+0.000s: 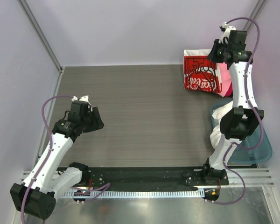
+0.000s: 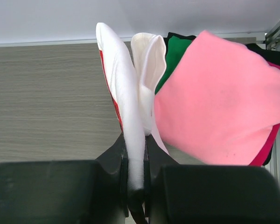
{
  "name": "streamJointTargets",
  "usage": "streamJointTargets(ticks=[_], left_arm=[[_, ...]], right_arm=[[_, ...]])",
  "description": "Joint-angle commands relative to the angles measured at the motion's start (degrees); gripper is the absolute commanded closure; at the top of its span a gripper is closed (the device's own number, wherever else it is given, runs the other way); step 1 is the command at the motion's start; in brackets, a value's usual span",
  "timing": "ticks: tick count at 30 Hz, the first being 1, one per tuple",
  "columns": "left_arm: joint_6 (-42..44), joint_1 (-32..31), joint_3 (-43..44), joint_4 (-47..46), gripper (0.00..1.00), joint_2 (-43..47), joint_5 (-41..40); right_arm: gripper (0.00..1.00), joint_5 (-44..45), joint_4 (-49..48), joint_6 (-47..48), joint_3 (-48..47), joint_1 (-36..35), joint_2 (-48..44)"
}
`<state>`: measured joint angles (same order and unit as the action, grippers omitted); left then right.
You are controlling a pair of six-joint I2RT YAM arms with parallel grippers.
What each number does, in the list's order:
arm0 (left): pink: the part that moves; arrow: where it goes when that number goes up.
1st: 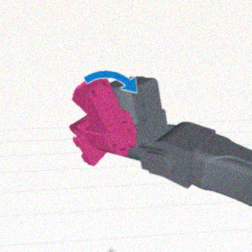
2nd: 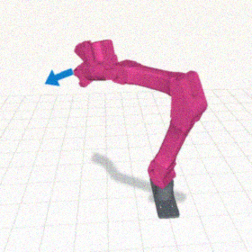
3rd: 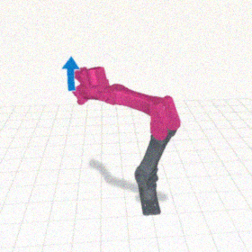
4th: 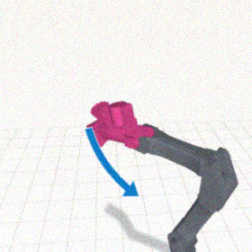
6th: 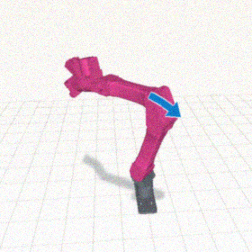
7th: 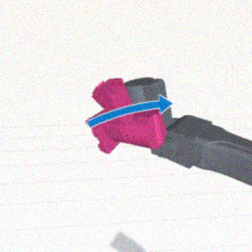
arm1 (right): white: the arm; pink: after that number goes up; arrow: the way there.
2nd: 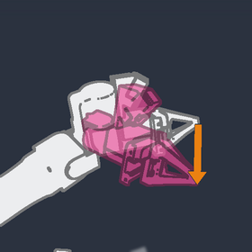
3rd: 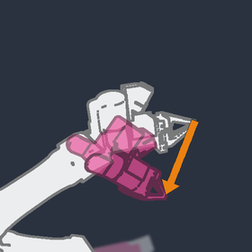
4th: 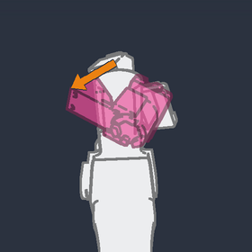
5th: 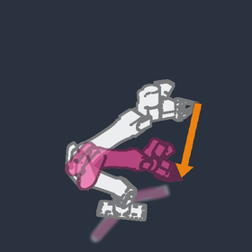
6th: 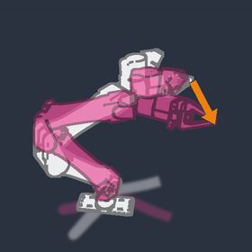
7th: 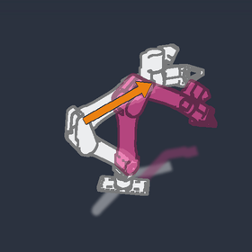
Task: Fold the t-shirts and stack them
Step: Neatly place the folded tshirt to the corner
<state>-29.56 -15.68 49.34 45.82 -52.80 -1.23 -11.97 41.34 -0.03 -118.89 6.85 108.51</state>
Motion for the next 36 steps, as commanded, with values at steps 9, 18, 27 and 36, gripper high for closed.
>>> streamJointTargets(ticks=[9, 18, 27, 36], left_arm=[[0.5, -0.1, -0.1, -2.1, 0.45, -0.9, 1.0], [0.5, -0.1, -0.1, -2.1, 0.45, -1.3, 1.0], [0.4, -0.1, -0.2, -2.0, 0.45, -1.9, 1.0], [0.4, -0.5, -0.1, -1.9, 0.46, -3.5, 1.0]], right_arm=[[0.99, -6.0, -1.5, 0.1, -7.5, 5.4, 1.1], [0.99, -8.9, -1.5, -2.9, -11.4, 10.2, 5.5], [0.99, -14.8, -2.1, -5.2, -21.4, 15.9, 15.6], [0.99, -16.2, -3.2, -7.3, -28.8, 19.1, 25.5]])
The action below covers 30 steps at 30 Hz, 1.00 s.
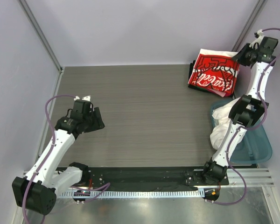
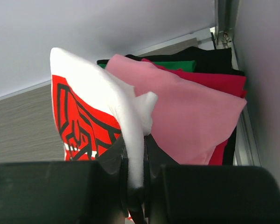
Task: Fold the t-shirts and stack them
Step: Neatly place the folded tshirt to the corner
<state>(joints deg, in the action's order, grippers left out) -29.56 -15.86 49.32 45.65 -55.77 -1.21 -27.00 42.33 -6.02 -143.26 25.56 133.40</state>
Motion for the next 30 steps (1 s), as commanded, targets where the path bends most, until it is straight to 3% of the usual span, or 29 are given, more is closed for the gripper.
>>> streamJointTargets(ticks=[1, 11, 16, 21, 26, 30], left_arm=[[0.4, -0.3, -0.1, -1.7, 0.46, -0.8, 0.9], [0.4, -0.5, 0.0, -1.4, 0.46, -1.9, 0.9], [0.4, -0.5, 0.2, -1.4, 0.46, -2.1, 0.9], [0.4, -0.5, 0.2, -1.4, 0.46, -1.0, 0.8], [0.3, -0.5, 0.2, -1.4, 0.46, 0.7, 0.3], [0.2, -0.6, 0.1, -1.4, 0.46, 2.2, -0.1]], right_arm=[[0.99, -0.9, -4.2, -1.1, -5.6, 0.5, 1.8], [0.98, 8.8, -5.4, -2.2, -9.7, 2.0, 8.7], [0.32, 22.0, -3.3, -3.2, -8.0, 2.6, 8.0], [0.20, 30.3, -1.9, -5.9, -6.8, 3.0, 2.4], [0.17, 28.4, -4.4, -9.9, -1.7, 2.3, -5.8], [0.07, 28.9, -5.1, -9.6, 0.9, -0.2, -10.7]])
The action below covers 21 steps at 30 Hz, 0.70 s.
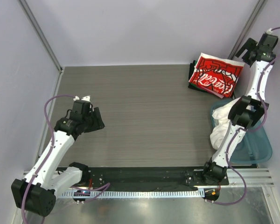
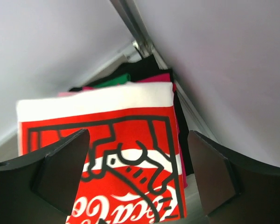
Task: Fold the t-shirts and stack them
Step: Neatly place the folded tshirt to the corner
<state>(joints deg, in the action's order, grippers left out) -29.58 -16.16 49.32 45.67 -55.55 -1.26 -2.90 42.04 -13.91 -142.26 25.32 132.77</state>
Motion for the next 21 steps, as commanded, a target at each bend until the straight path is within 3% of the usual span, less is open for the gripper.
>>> streamJointTargets(ticks=[1, 4, 5, 10, 15, 21], left_arm=[[0.2, -0.3, 0.1, -1.5, 0.45, 2.1, -0.1], [0.2, -0.3, 0.0, -1.6, 0.45, 2.6, -0.1], [0.2, -0.2, 0.0, -1.6, 0.45, 2.6, -0.1], [0.2, -0.2, 0.1, -1.6, 0.45, 2.6, 0.1], [0.2, -0.3, 0.0, -1.6, 0.45, 3.0, 0.4], [0.3, -0.2, -0.1, -2.0, 0.45, 2.5, 0.6]], right_arm=[[0.07, 5.3, -4.9, -2.1, 1.4, -0.4, -10.9], [0.07, 3.6, -5.4, -3.8, 4.9, -2.3, -13.7], [0.07, -1.4, -6.2, -4.6, 6.5, -3.3, -14.8], [0.24, -11.2, -15.0, -8.9, 16.4, -6.4, -14.2], [0.26, 10.4, -14.6, 0.9, 16.7, -12.6, -10.3], [0.23, 20.6, -15.1, 0.9, 13.8, -11.3, -3.9]])
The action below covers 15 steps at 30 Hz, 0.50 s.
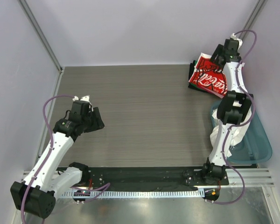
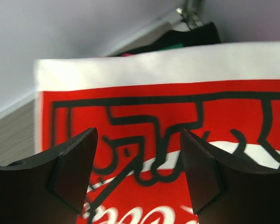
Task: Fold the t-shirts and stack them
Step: Neatly place the folded tshirt to the corner
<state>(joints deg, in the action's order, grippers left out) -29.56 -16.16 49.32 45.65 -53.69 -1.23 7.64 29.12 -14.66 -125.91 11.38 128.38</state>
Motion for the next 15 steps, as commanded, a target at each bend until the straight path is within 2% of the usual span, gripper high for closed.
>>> streamJointTargets(ticks=[1, 6, 10, 12, 15], left_arm=[[0.3, -0.2, -0.1, -2.0, 0.45, 0.3, 0.7], [0.2, -0.2, 0.0, -1.7, 0.46, -0.4, -0.2], [0.1, -0.2, 0.0, -1.5, 0.45, -0.6, -0.5], [0.1, -0.3, 0.1, -1.5, 0.46, -0.8, -0.5], [0.1, -0.2, 0.1, -1.5, 0.46, -0.6, -0.6]], right_arm=[[0.23, 10.6, -2.3, 1.0, -4.0, 3.5, 1.3], [0.21, 12.7, -2.3, 0.9, -9.1, 5.2, 6.5], [0.16, 16.5, -2.4, 4.5, -12.5, 5.4, 9.0], [0.14, 15.8, -2.8, 5.6, -12.7, 5.8, 9.4], [0.14, 11.3, -3.7, 2.5, -11.1, 6.7, 8.6]])
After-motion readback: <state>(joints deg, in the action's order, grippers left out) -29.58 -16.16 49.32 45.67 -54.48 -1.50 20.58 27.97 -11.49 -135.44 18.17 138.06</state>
